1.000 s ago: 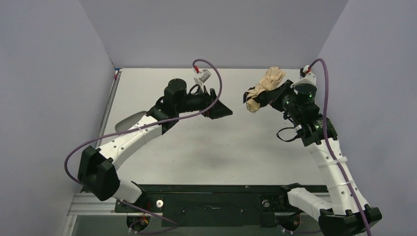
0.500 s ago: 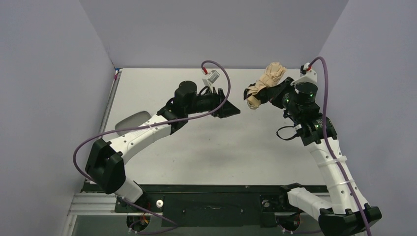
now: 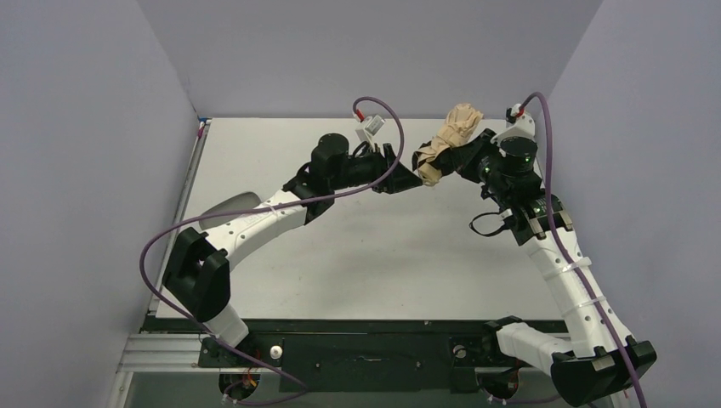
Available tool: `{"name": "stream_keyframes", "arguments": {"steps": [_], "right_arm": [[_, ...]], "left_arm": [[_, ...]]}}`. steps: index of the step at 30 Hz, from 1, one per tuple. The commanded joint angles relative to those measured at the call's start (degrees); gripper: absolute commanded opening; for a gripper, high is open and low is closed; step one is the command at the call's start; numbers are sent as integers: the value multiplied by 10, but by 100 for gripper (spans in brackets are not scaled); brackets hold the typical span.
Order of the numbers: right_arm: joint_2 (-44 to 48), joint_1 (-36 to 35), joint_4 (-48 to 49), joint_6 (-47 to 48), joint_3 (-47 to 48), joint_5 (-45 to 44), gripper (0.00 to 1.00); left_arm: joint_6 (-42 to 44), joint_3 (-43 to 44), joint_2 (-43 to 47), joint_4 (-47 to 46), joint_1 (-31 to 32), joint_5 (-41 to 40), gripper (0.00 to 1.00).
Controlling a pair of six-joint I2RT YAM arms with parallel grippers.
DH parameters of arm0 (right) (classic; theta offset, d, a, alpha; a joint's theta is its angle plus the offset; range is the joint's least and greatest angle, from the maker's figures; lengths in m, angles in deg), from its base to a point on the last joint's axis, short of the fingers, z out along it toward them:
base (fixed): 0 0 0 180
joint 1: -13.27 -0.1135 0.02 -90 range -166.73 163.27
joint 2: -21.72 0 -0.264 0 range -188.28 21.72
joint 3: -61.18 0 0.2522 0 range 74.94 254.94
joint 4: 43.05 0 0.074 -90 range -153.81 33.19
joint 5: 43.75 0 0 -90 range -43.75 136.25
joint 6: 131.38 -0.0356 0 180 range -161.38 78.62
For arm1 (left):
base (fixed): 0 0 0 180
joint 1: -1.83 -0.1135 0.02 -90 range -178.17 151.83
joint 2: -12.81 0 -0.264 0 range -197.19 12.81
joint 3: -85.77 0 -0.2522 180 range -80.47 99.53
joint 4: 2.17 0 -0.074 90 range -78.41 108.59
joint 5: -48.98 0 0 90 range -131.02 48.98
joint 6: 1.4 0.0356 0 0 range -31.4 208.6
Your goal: Open the umbrella
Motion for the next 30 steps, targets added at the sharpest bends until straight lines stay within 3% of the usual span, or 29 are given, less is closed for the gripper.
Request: {"name": "stream_keyframes", "arguments": {"steps": [1, 11, 15, 18, 24, 30], "right_arm": [[12, -15, 70, 12, 28, 3, 0], [20, -23, 70, 18, 17, 1, 0], [22, -24, 73, 19, 14, 0, 0], [21, -24, 73, 18, 17, -1, 0], [16, -22, 81, 23, 27, -6, 0], [14, -22, 83, 20, 29, -3, 0]], "left_arm": [[-16, 28, -6, -42, -1, -16, 54], [-49, -3, 2, -115, 5, 12, 57], [-46, 2, 2, -104, 6, 11, 58], [-29, 8, 1, -72, 9, -4, 52], [-21, -11, 8, -77, 12, -6, 50], [-14, -12, 6, -76, 18, -7, 38]]}}
